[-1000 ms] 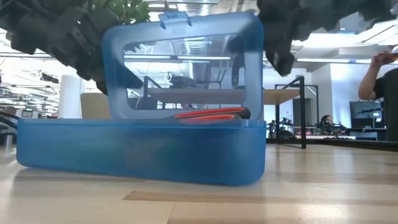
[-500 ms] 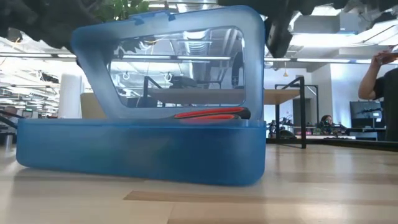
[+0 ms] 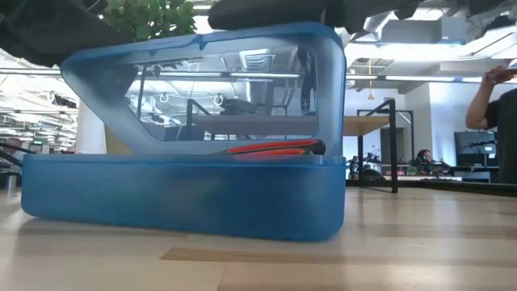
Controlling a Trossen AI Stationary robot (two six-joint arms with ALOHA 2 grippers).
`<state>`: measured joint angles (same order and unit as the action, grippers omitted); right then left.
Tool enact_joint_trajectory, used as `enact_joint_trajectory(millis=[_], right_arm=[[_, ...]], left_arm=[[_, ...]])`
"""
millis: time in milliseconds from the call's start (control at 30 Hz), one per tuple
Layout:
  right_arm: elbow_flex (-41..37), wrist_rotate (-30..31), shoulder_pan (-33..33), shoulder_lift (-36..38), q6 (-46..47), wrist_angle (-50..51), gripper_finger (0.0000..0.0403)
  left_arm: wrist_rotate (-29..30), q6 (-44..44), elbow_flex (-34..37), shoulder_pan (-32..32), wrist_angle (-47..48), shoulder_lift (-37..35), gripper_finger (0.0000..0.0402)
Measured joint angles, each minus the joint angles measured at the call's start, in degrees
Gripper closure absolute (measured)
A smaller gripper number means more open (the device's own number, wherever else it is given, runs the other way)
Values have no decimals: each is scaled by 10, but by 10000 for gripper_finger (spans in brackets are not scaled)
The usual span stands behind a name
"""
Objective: Pack school essentials
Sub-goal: Close the blue supply box
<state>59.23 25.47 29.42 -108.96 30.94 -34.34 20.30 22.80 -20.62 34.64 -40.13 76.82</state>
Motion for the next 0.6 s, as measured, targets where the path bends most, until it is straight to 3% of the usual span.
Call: enact_joint_trajectory(millis=[167,400,600], right_arm=[[22,13,14,-12,1,37,397],[23,130,62,-11,0,69,399],[22,150,76,-32,10,58,400]], left_arm=[[-7,-11,0,7,-77,61,402],[-40,-10,0,8,-186,139,402],[-41,3,0,7,-206,162,401]])
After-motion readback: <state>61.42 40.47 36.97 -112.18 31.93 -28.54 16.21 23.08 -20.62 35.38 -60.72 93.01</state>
